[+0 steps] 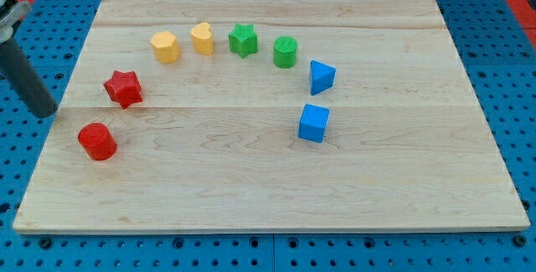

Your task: Move your arm closer to the red circle

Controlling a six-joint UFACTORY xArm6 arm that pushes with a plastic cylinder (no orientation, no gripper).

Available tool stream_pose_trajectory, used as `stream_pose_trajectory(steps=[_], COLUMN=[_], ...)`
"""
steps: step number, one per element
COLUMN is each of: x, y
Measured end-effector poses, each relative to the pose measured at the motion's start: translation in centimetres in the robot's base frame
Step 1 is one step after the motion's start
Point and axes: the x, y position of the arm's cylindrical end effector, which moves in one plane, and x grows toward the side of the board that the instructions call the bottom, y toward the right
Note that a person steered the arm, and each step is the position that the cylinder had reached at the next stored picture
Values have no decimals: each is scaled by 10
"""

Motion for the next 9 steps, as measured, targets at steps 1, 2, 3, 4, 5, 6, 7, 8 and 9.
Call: stream_pose_trajectory(steps=[1, 2, 3, 4, 5, 6, 7, 8, 9], x=[1, 14, 15, 15, 15, 15, 15, 5, 3], y=[35, 71, 73, 74, 74, 74, 90, 144, 186])
